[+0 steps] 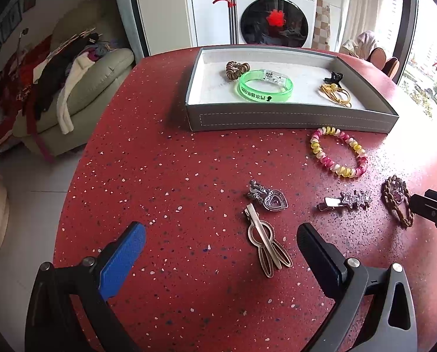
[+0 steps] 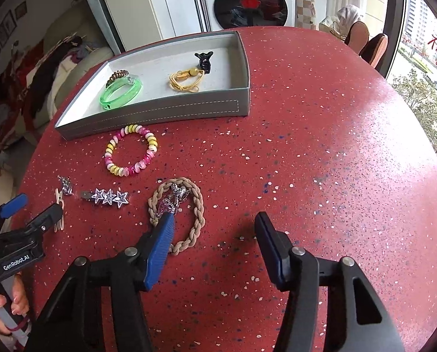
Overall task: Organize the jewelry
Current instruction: 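Grasp the silver hair pin with the left tool while the right tool grasps the braided brown bracelet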
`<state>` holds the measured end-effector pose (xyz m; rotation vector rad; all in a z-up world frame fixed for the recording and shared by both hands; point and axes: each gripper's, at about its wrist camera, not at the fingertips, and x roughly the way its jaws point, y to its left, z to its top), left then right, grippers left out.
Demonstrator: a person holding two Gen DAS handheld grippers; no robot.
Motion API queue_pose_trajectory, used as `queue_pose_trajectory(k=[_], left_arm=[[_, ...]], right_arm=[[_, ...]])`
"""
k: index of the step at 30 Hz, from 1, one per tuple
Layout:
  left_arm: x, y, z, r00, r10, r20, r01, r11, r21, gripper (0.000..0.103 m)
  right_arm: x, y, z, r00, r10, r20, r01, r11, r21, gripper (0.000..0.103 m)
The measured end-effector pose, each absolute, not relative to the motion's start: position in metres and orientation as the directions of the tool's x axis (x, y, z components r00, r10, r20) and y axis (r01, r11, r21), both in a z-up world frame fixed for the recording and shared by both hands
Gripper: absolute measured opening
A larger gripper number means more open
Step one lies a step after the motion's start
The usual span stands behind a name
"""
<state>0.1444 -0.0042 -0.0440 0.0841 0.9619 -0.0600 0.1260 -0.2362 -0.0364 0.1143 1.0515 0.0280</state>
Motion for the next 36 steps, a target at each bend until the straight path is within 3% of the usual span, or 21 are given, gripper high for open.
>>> queue_pose_trajectory(k=[7, 11, 17, 21, 22, 36], left_arm=[[0.147, -0.007, -0.049, 0.560, -0.003, -0.829, 0.088, 0.995, 0.055, 0.103], [0.145, -0.008, -0.049, 0.568, -0.011, -0.823, 0.100, 0.993, 0.056, 0.095], [0.143, -0.012, -0.047, 0.564, -0.059, -0.824, 0.131, 0.991, 0.019, 0.070], [0.140, -0.018, -0.046, 0.558, -0.096, -0.824, 0.175, 0.985, 0.004, 0.042], [0.140, -0.020, -0.046, 0.559, -0.098, -0.824, 0.184, 0.983, 0.008, 0.038], [0.132, 0.004, -0.024, 0.574, -0.230, -0.786, 0.204, 0.970, -0.135, 0.038]], right_arm=[[0.125, -0.222, -0.040, 0.506, 0.003, -0.862, -0.004, 1.000, 0.000, 0.058], [0.123, -0.219, -0.039, 0.514, -0.003, -0.858, -0.030, 0.999, -0.021, 0.052], [0.122, -0.216, -0.038, 0.512, 0.015, -0.859, -0.052, 0.999, -0.014, 0.040], [0.122, -0.210, -0.037, 0.514, 0.021, -0.858, -0.071, 0.997, -0.019, 0.009], [0.121, -0.209, -0.036, 0.515, 0.019, -0.857, -0.069, 0.997, -0.019, 0.008], [0.116, -0.226, 0.005, 0.610, 0.077, -0.788, -0.036, 0.997, 0.069, 0.007]])
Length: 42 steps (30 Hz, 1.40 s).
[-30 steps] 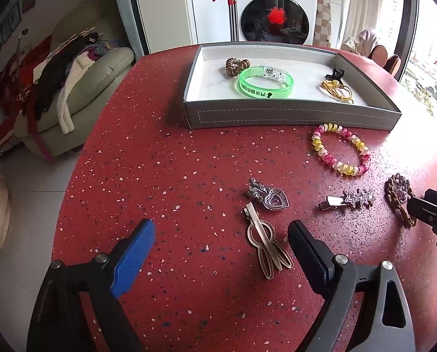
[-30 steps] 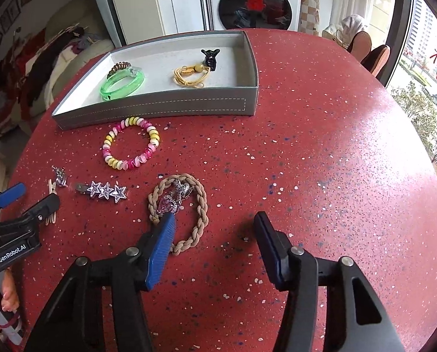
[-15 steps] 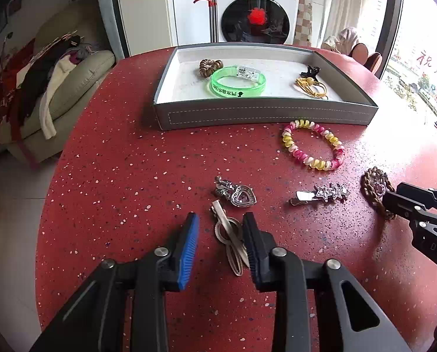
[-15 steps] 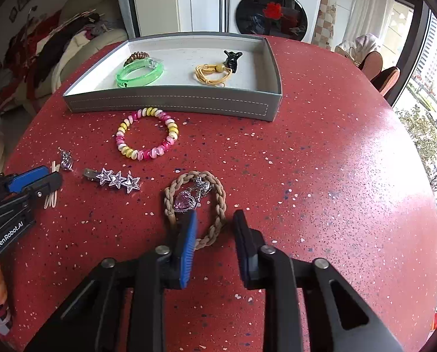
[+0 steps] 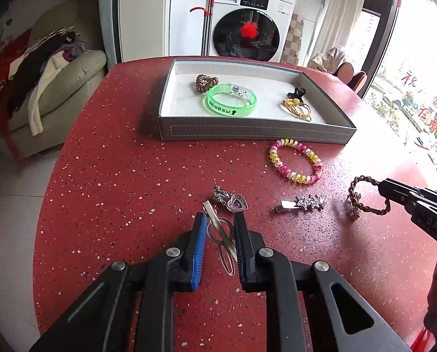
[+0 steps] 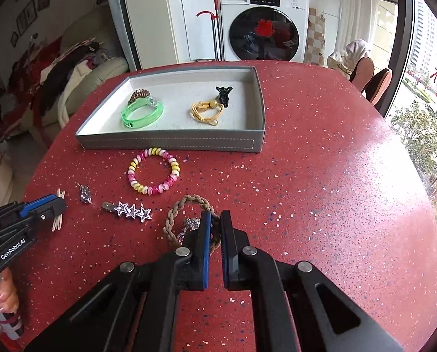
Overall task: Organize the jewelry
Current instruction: 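Grasp the silver hair pin with the left tool while the right tool grasps the braided brown bracelet, then carry the hair pin and braided bracelet into the tray while opening both tools to release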
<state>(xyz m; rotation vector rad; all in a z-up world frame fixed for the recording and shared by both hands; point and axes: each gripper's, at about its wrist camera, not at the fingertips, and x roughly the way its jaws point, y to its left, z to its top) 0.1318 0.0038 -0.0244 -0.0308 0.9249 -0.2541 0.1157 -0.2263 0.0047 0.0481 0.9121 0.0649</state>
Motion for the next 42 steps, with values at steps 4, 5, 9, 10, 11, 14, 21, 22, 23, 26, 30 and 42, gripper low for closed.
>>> queue_pose_trajectory(k=[4, 5, 9, 10, 11, 14, 21, 22, 23, 26, 30, 42], left_arm=[[0.129, 0.008, -0.016, 0.583, -0.250, -0.773, 0.214, 0.965, -0.151, 0.038], [0.128, 0.009, -0.014, 0.585, -0.255, -0.770, 0.215, 0.964, -0.156, 0.038], [0.129, 0.010, -0.007, 0.593, -0.261, -0.762, 0.218, 0.963, -0.161, 0.038], [0.131, 0.010, -0.004, 0.596, -0.261, -0.760, 0.220, 0.963, -0.158, 0.038], [0.132, 0.010, -0.002, 0.599, -0.261, -0.757, 0.221, 0.963, -0.157, 0.038], [0.138, 0.011, 0.007, 0.607, -0.271, -0.747, 0.226, 0.960, -0.164, 0.038], [0.169, 0.008, 0.028, 0.638, -0.270, -0.721, 0.240, 0.960, -0.148, 0.038], [0.177, 0.008, 0.030, 0.639, -0.274, -0.719, 0.241, 0.959, -0.151, 0.038], [0.184, 0.008, 0.033, 0.640, -0.275, -0.717, 0.242, 0.958, -0.152, 0.038], [0.205, 0.005, 0.037, 0.650, -0.260, -0.714, 0.236, 0.962, -0.136, 0.038], [0.237, 0.001, 0.034, 0.629, -0.266, -0.730, 0.233, 0.961, -0.149, 0.038], [0.302, -0.013, -0.014, 0.530, -0.226, -0.818, 0.224, 0.967, -0.122, 0.038]], right_arm=[[0.117, -0.226, 0.017, 0.630, 0.098, -0.770, -0.044, 0.995, 0.090, 0.007], [0.117, -0.226, 0.019, 0.633, 0.106, -0.767, -0.046, 0.994, 0.099, 0.007], [0.122, -0.226, 0.028, 0.643, 0.135, -0.754, -0.054, 0.990, 0.131, 0.007], [0.123, -0.226, 0.030, 0.645, 0.141, -0.751, -0.056, 0.989, 0.138, 0.007], [0.125, -0.226, 0.032, 0.648, 0.147, -0.747, -0.058, 0.988, 0.144, 0.007], [0.134, -0.227, 0.040, 0.657, 0.159, -0.737, -0.062, 0.986, 0.158, 0.007], [0.170, -0.227, 0.055, 0.668, 0.180, -0.722, -0.069, 0.981, 0.181, 0.007], [0.179, -0.228, 0.056, 0.666, 0.186, -0.723, -0.070, 0.980, 0.188, 0.007], [0.185, -0.228, 0.056, 0.663, 0.191, -0.724, -0.070, 0.978, 0.194, 0.007], [0.208, -0.227, 0.055, 0.654, 0.202, -0.729, -0.067, 0.975, 0.211, 0.007], [0.235, -0.222, 0.049, 0.636, 0.215, -0.742, -0.061, 0.972, 0.229, 0.007], [0.295, -0.217, -0.001, 0.568, 0.212, -0.795, -0.024, 0.970, 0.241, 0.007]])
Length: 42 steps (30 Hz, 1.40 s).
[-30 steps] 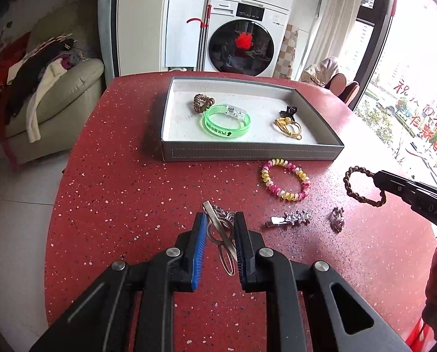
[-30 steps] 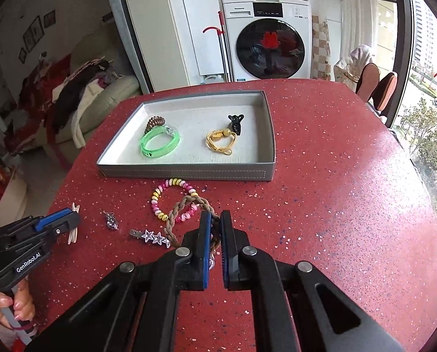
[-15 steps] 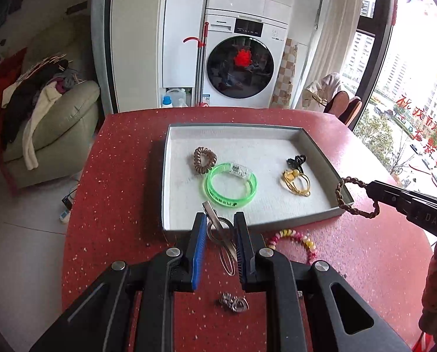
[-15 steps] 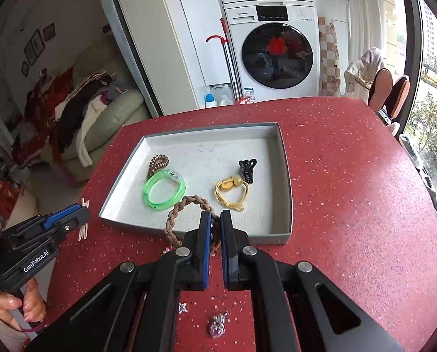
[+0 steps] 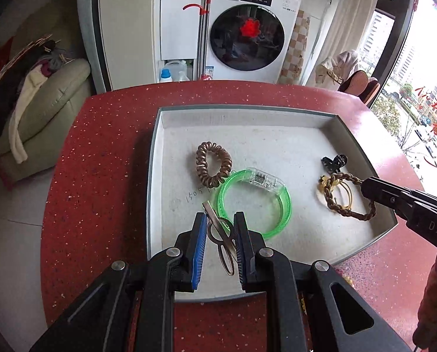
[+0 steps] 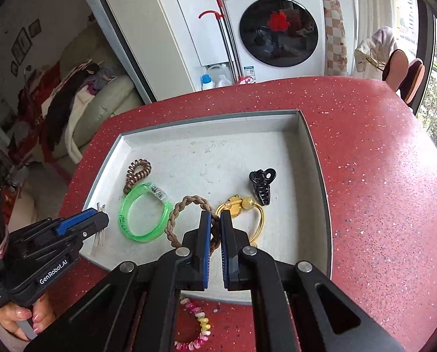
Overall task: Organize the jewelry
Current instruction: 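Carry the hair pin and braided bracelet into the tray while opening both tools to release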
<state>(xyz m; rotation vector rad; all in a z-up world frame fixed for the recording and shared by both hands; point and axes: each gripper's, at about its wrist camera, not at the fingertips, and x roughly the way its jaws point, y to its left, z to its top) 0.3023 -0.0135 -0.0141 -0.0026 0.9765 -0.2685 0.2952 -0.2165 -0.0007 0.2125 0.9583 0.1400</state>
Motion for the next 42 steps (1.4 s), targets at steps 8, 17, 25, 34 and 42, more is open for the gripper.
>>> queue_pose_trajectory(k=[8, 17, 25, 34, 42], left_arm=[[0.318, -0.028, -0.030, 0.529, -0.200, -0.824, 0.224, 0.970, -0.091, 0.038], [0.328, -0.035, -0.031, 0.563, -0.150, -0.813, 0.214, 0.976, -0.032, 0.038], [0.322, -0.038, -0.029, 0.595, -0.115, -0.795, 0.209, 0.978, 0.014, 0.038], [0.317, -0.039, -0.021, 0.611, -0.105, -0.784, 0.195, 0.981, 0.020, 0.038], [0.312, -0.039, -0.014, 0.617, -0.118, -0.778, 0.200, 0.980, 0.010, 0.038]], right_arm=[[0.308, -0.234, -0.024, 0.569, 0.144, -0.810, 0.050, 0.977, 0.209, 0.007], [0.310, -0.248, -0.031, 0.571, 0.118, -0.813, 0.107, 0.971, 0.216, 0.007], [0.307, -0.250, -0.029, 0.573, 0.159, -0.804, 0.085, 0.964, 0.252, 0.010], [0.292, -0.245, -0.011, 0.614, 0.173, -0.770, 0.068, 0.960, 0.270, 0.052], [0.282, -0.240, 0.002, 0.634, 0.187, -0.751, 0.043, 0.960, 0.276, 0.056]])
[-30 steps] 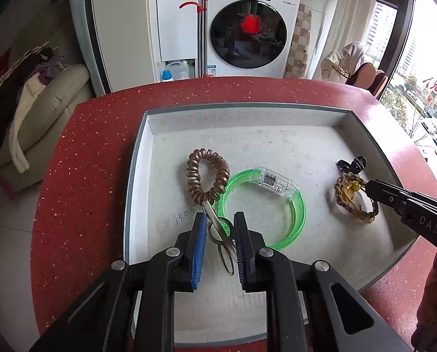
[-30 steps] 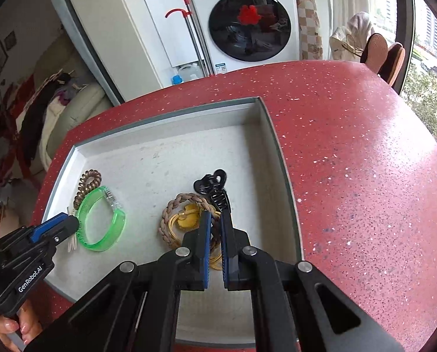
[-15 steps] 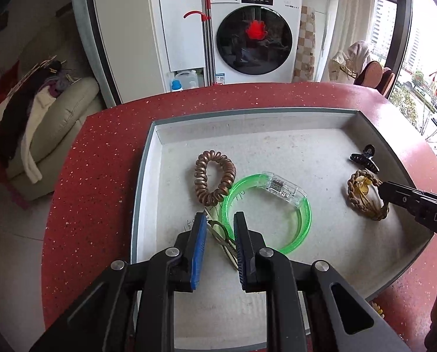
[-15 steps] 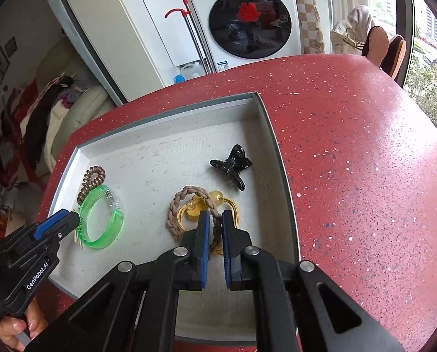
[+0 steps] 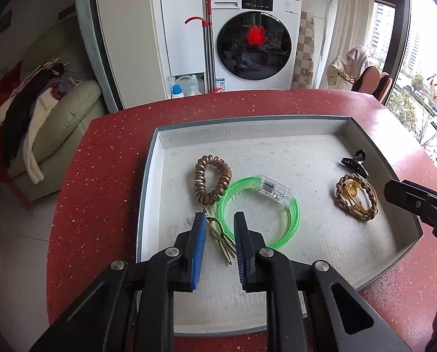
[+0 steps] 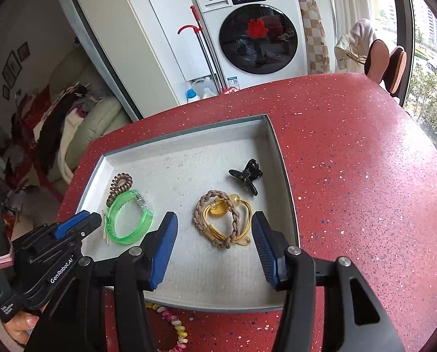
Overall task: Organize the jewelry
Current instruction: 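Carry the hair pin and braided bracelet into the tray while opening both tools to release, then move both tools back toward the heart pendants on the table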
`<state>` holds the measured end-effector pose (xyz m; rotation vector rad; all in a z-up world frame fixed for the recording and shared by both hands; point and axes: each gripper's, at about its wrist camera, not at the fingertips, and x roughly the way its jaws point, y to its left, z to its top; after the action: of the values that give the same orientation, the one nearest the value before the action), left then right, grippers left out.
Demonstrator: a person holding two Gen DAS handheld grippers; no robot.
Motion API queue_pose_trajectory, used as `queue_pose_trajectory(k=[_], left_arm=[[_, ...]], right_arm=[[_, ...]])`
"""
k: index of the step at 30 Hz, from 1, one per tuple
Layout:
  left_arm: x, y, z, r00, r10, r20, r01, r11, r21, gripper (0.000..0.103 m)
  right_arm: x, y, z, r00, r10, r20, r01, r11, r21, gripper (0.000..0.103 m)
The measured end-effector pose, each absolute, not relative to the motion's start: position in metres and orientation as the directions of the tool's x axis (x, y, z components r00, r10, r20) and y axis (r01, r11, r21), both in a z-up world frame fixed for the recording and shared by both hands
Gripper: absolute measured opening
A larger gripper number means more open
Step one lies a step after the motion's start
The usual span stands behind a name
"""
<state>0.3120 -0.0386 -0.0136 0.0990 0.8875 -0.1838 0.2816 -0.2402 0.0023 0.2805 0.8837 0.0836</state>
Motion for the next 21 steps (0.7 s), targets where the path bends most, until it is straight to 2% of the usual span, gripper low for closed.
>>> queue_pose_trajectory(k=[6, 7, 8, 9, 11, 14, 18, 21], left_arm=[[0.310, -0.038, -0.009, 0.626, -0.119, -0.771, 0.202, 0.979, 0.013, 0.038], [0.309, -0.038, -0.009, 0.627, -0.119, -0.770, 0.203, 0.979, 0.013, 0.046], [0.309, -0.038, -0.009, 0.627, -0.120, -0.770, 0.203, 0.979, 0.013, 0.063], [0.307, -0.037, -0.008, 0.634, -0.117, -0.765, 0.197, 0.980, 0.013, 0.103], [0.300, -0.035, 0.000, 0.681, -0.112, -0.724, 0.176, 0.984, 0.013, 0.103], [0.299, -0.037, 0.004, 0.675, -0.122, -0.727, 0.197, 0.980, 0.018, 0.103], [0.293, -0.035, 0.007, 0.690, -0.116, -0.715, 0.192, 0.981, 0.026, 0.103], [0.287, -0.034, 0.009, 0.690, -0.116, -0.715, 0.191, 0.981, 0.025, 0.103]], right_arm=[[0.279, -0.240, 0.004, 0.636, 0.188, -0.749, 0.043, 0.960, 0.277, 0.057], [0.279, -0.240, 0.004, 0.636, 0.188, -0.749, 0.042, 0.960, 0.277, 0.057], [0.279, -0.239, 0.004, 0.635, 0.189, -0.749, 0.042, 0.960, 0.278, 0.057], [0.277, -0.239, 0.004, 0.636, 0.190, -0.748, 0.041, 0.960, 0.278, 0.057], [0.277, -0.238, 0.005, 0.636, 0.192, -0.748, 0.039, 0.960, 0.279, 0.057], [0.274, -0.236, 0.007, 0.639, 0.199, -0.743, 0.031, 0.958, 0.284, 0.059], [0.265, -0.231, 0.013, 0.654, 0.222, -0.723, 0.002, 0.956, 0.295, 0.080], [0.258, -0.227, 0.019, 0.670, 0.218, -0.710, -0.016, 0.960, 0.279, 0.083]])
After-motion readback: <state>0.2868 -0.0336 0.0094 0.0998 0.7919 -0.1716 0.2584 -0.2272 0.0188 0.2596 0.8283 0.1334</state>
